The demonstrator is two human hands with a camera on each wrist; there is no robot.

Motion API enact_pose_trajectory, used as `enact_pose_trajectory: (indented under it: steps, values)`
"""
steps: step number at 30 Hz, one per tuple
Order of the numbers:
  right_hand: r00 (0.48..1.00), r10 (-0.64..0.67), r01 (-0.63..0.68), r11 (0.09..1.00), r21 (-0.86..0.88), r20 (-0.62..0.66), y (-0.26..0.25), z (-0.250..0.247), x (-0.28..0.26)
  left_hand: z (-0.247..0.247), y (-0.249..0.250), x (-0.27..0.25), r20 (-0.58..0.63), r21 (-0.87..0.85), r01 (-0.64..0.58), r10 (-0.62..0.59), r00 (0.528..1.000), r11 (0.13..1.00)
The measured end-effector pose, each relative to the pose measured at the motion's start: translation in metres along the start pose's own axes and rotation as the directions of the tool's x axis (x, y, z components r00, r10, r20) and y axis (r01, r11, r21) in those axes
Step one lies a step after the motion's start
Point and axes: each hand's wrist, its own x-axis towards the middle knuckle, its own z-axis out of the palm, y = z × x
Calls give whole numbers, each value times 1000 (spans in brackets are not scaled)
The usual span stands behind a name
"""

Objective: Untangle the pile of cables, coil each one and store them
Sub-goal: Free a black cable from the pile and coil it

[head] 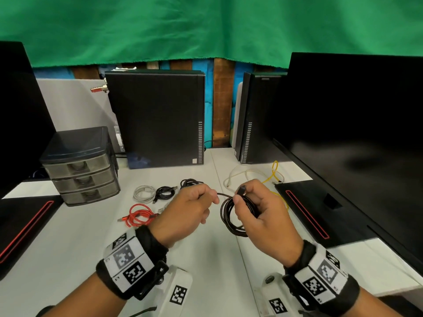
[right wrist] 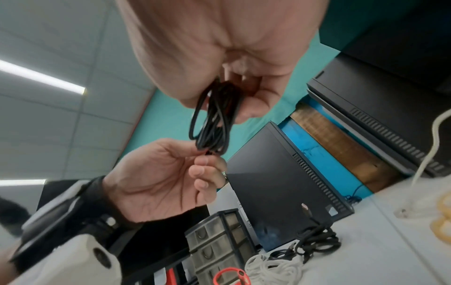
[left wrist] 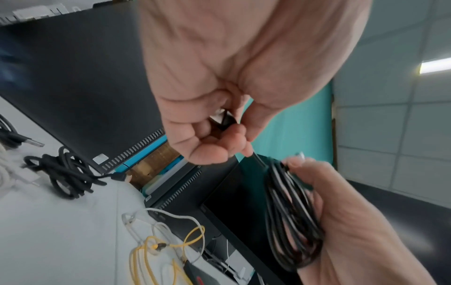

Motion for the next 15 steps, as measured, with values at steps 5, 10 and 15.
enact_pose_trajectory:
  steps: [5, 10, 15]
  values:
    - [995, 68, -63, 996, 64, -78, 4, -12, 10, -17, 10, 0, -47, -164, 61, -70, 996, 985]
    - [995, 16, -22, 998, 64, 98, 1, -13, 7, -8, 18, -6, 10, -281, 110, -112, 994, 953]
    - [998, -34, 35, 999, -11, 54, 3, -2, 2, 2, 15, -5, 24, -306, 132, -131, 991, 943]
